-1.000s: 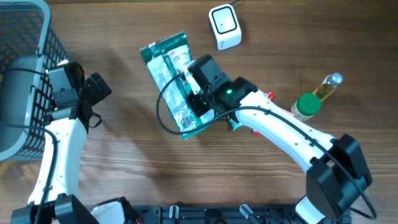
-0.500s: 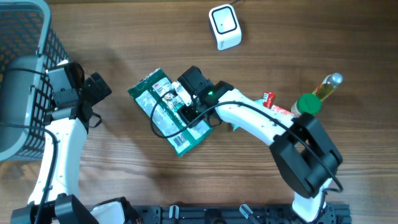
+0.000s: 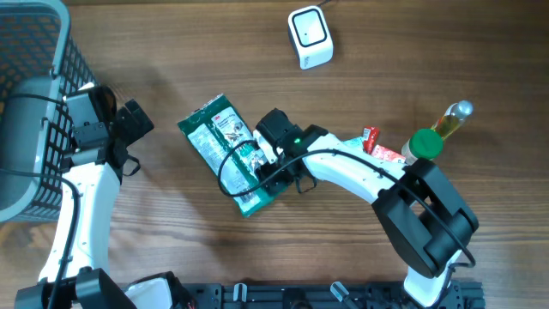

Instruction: Scan the item barcode

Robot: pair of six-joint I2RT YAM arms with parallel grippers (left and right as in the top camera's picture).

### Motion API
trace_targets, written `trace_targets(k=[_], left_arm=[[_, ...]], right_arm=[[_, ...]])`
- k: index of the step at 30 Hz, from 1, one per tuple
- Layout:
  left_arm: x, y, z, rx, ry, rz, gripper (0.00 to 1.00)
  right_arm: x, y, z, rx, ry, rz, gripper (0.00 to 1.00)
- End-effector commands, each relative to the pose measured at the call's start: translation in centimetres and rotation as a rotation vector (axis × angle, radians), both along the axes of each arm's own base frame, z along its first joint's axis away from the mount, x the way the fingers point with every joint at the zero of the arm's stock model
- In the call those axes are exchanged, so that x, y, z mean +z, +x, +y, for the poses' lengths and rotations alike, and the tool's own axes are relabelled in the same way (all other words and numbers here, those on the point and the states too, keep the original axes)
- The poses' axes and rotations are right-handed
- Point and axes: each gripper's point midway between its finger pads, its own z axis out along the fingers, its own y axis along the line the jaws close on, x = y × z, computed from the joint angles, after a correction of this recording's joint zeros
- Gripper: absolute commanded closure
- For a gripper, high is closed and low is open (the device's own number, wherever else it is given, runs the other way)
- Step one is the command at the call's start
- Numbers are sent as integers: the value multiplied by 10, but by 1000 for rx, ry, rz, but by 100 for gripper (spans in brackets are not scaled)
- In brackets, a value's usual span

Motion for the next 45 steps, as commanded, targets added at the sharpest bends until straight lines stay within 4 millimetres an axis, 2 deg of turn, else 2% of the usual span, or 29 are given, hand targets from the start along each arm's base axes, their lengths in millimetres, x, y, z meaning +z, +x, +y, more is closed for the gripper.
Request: trace_targets(k=[1, 3, 7, 9, 10, 12, 14, 15, 17, 19, 22, 23, 25, 27, 29, 32, 34, 35, 36, 37, 38, 39, 40, 41, 43, 45], left_arm=[[7, 3, 1, -10, 9, -17, 0], [7, 3, 1, -11, 9, -17, 0], [7, 3, 1, -10, 9, -17, 0], [7, 3, 1, -11, 9, -17, 0], [7, 3, 1, -11, 9, -17, 0], [7, 3, 1, -10, 9, -17, 0], [7, 3, 1, -11, 9, -17, 0], [7, 3, 1, -10, 9, -17, 0], [7, 3, 1, -11, 9, -17, 0], [7, 3, 1, -11, 9, -17, 0], [7, 3, 1, -10, 9, -17, 0], [7, 3, 1, -10, 9, -18, 0], [7, 3, 1, -10, 9, -17, 1], [7, 3, 1, -10, 9, -17, 0], [7, 3, 1, -11, 9, -17, 0], [7, 3, 1, -10, 9, -17, 0], [7, 3, 1, -11, 9, -17, 0], [7, 3, 1, -10, 9, -17, 0], [7, 3, 1, -10, 9, -17, 0], [7, 3, 1, -10, 9, -17, 0], [7, 3, 1, -11, 9, -17, 0], [7, 3, 1, -11, 9, -17, 0], [7, 3, 1, -10, 9, -17, 0], [7, 3, 1, -10, 9, -17, 0], [7, 3, 1, -10, 9, -17, 0], [7, 3, 1, -10, 9, -17, 0]], right_arm=[[20, -7, 6, -119, 17, 90, 25], [18, -16, -2, -138, -20, 131, 25], [16, -23, -3, -154, -60, 134, 31], [10, -20, -10, -200, -127, 79, 45], [8, -23, -10, -218, -143, 75, 49], [5, -22, -16, -218, -189, 30, 50], [6, -6, -18, -180, -206, -63, 55], [8, 9, -16, -175, -189, -121, 60], [13, 28, 0, -170, -119, -198, 75], [19, 39, 14, -176, -58, -246, 79], [28, 62, 23, -175, -24, -360, 79], [31, 67, 27, -141, -16, -393, 75], [38, 68, 37, -89, 24, -397, 65], [50, 70, 47, -99, 68, -375, 47], [51, 68, 49, -88, 82, -359, 47], [17, 60, 41, -54, 10, -298, 47], [-6, 51, 46, -27, 17, -231, 46], [-9, 46, 49, -5, 33, -206, 48], [-10, 43, 49, 7, 30, -196, 52], [-10, 43, 49, 9, 31, -199, 61], [-6, 49, 50, 29, 42, -223, 82], [9, 58, 55, 38, 77, -267, 91], [35, 70, 62, 26, 128, -321, 96], [61, 78, 66, 36, 172, -379, 96], [123, 79, 68, 199, 221, -548, 96], [155, 74, 63, 198, 252, -591, 96]])
